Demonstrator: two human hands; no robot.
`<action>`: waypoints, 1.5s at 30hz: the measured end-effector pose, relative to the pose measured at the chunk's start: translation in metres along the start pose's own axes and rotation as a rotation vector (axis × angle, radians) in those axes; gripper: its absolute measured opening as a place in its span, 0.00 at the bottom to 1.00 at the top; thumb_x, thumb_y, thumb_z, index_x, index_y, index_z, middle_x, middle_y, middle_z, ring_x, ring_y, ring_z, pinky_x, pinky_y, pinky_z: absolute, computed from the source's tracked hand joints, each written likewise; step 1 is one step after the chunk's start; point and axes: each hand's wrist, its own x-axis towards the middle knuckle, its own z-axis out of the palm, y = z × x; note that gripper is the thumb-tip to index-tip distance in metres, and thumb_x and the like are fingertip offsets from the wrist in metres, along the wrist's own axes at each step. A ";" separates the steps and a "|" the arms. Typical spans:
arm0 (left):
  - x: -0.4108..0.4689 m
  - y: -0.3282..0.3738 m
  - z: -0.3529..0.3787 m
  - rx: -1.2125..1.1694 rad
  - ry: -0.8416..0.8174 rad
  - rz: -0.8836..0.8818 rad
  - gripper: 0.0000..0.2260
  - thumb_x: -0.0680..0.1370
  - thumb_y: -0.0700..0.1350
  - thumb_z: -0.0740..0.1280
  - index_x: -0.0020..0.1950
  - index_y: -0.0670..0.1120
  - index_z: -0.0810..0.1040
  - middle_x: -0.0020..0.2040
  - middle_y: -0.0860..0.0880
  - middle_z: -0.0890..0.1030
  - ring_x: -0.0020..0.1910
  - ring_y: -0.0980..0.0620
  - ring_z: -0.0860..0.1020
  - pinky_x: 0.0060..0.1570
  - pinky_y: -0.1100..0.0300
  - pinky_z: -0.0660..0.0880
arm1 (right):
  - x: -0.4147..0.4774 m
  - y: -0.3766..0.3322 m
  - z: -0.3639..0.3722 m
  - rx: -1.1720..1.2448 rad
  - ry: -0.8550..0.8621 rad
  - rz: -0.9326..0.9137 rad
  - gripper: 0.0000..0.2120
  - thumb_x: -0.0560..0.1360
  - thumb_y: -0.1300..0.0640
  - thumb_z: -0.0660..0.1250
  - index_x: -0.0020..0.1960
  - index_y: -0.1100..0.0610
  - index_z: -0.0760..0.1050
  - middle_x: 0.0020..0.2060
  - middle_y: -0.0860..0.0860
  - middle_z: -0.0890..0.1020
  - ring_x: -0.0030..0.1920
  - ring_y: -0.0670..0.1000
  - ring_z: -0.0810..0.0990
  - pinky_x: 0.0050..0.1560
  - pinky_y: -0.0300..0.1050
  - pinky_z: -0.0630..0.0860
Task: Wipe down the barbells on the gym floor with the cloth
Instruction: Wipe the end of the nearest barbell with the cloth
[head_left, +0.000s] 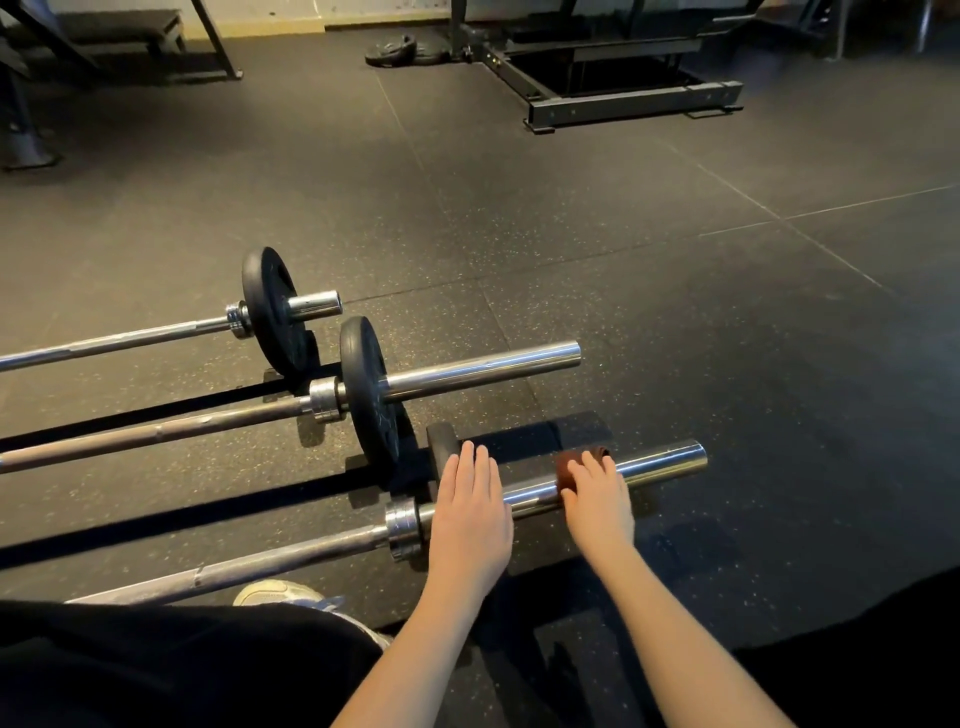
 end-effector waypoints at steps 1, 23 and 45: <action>0.001 0.000 -0.001 0.031 -0.011 0.025 0.25 0.82 0.51 0.56 0.75 0.38 0.60 0.76 0.39 0.62 0.77 0.40 0.55 0.74 0.46 0.46 | -0.003 -0.004 0.004 0.002 -0.017 -0.034 0.22 0.81 0.54 0.62 0.73 0.52 0.65 0.75 0.50 0.64 0.77 0.53 0.57 0.77 0.52 0.55; 0.059 0.045 0.041 -0.175 -0.456 0.116 0.29 0.83 0.52 0.56 0.79 0.45 0.49 0.79 0.46 0.52 0.78 0.47 0.49 0.75 0.45 0.41 | 0.009 0.051 -0.002 0.079 0.078 0.127 0.23 0.81 0.56 0.60 0.75 0.53 0.62 0.78 0.51 0.58 0.78 0.52 0.50 0.76 0.51 0.51; 0.084 0.071 0.066 -0.212 -0.486 0.101 0.31 0.82 0.56 0.55 0.79 0.46 0.44 0.79 0.47 0.50 0.78 0.43 0.47 0.75 0.43 0.45 | 0.046 0.106 -0.027 0.039 0.061 0.163 0.21 0.83 0.54 0.56 0.75 0.53 0.62 0.77 0.51 0.59 0.78 0.54 0.50 0.76 0.52 0.49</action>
